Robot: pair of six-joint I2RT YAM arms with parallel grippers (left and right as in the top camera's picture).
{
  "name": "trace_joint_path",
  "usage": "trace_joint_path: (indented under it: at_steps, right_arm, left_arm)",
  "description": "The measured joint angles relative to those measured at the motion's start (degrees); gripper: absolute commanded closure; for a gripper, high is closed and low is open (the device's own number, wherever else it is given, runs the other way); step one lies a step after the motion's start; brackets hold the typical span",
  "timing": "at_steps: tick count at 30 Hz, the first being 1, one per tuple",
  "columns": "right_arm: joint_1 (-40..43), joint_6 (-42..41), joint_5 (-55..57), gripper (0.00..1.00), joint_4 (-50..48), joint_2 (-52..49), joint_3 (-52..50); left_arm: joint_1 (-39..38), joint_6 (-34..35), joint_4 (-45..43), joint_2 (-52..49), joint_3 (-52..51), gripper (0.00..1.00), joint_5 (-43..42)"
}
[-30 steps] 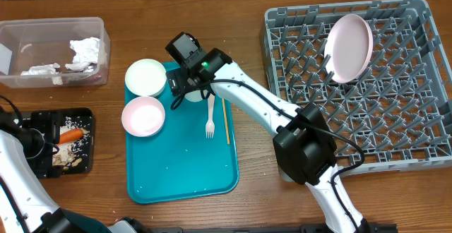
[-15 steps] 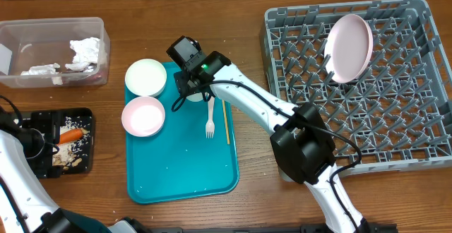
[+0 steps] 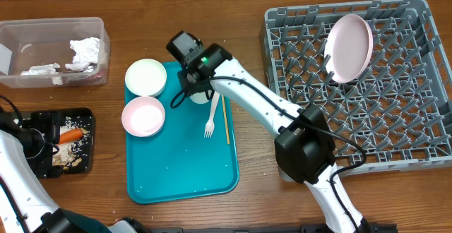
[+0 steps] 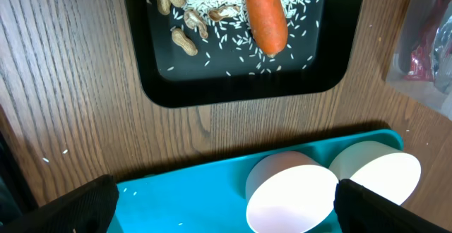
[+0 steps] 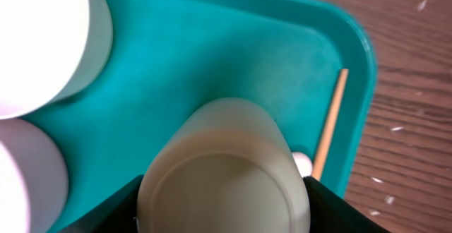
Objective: Sort waste into correct bins and load items into the dishwasher rack
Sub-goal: 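Carry the white cup right and set it upright in the dish rack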
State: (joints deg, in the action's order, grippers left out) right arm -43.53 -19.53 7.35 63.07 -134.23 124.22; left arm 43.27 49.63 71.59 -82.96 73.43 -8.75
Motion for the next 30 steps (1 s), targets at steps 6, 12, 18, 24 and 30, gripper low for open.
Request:
trace_joint_path:
  at_steps: [6,12,18,24,30]
  right_arm:
    - [2.6,-0.9,0.4,0.67,9.0,1.1,7.0]
    - [7.7,-3.5,5.3,0.66,17.9,9.5,8.3]
    - [16.4,-5.0,8.6,0.63,23.7,21.8,9.3]
    - [30.5,-5.4,10.1,0.62,26.8,30.2,9.9]
    - [46.3,-5.5,10.0,0.59,28.3,31.2,9.9]
  left_arm:
    - [0.0,0.0,0.0,0.0,0.0,0.0,0.0]
    - [0.0,0.0,0.0,0.0,0.0,0.0,0.0]
    - [0.0,0.0,0.0,0.0,0.0,0.0,0.0]
    - [0.0,0.0,0.0,0.0,0.0,0.0,0.0]
    - [0.0,0.0,0.0,0.0,0.0,0.0,0.0]
